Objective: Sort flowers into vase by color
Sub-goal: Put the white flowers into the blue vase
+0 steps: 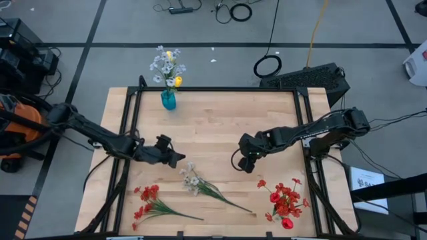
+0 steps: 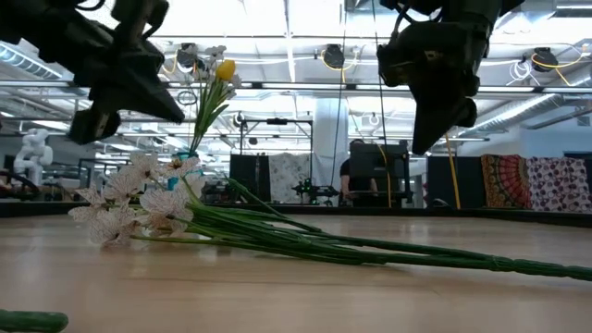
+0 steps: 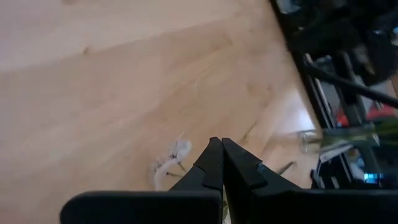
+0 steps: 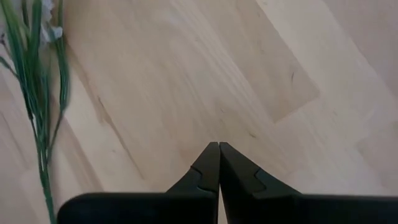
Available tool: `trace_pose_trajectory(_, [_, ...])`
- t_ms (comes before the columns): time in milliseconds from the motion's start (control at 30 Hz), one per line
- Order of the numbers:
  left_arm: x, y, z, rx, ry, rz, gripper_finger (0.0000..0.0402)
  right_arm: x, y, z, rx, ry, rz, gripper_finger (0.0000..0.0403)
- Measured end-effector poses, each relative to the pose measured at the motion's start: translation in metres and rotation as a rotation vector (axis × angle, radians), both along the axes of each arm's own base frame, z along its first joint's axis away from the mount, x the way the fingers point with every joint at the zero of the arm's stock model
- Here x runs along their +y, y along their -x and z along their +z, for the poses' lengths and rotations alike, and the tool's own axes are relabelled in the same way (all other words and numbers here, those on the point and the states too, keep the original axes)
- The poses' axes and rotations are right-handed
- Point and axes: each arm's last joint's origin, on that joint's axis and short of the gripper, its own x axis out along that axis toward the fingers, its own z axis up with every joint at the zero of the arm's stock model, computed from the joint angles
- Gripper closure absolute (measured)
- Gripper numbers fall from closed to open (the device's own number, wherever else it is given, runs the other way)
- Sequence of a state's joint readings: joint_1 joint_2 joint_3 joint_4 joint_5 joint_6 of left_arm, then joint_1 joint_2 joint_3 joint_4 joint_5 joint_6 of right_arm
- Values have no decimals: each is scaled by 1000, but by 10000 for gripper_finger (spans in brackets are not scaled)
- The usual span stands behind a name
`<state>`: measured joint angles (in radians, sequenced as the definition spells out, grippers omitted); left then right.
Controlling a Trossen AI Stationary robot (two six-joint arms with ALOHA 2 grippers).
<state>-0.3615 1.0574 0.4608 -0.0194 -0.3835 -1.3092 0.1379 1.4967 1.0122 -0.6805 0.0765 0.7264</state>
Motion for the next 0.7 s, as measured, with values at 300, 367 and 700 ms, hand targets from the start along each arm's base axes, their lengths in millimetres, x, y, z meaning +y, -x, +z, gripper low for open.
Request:
trace_pose_trajectory(300, [-30,-33,19,207,43,138,400,-2,0,0,2,115,118,403])
trace_pose_trajectory(367, [-37,-42,24,258,39,162,401,-2,0,0,3,132,152,403])
trace_pose_trajectory(700, [-60,-68,27,370,89,224,401,-4,2,-1,38,223,230,403])
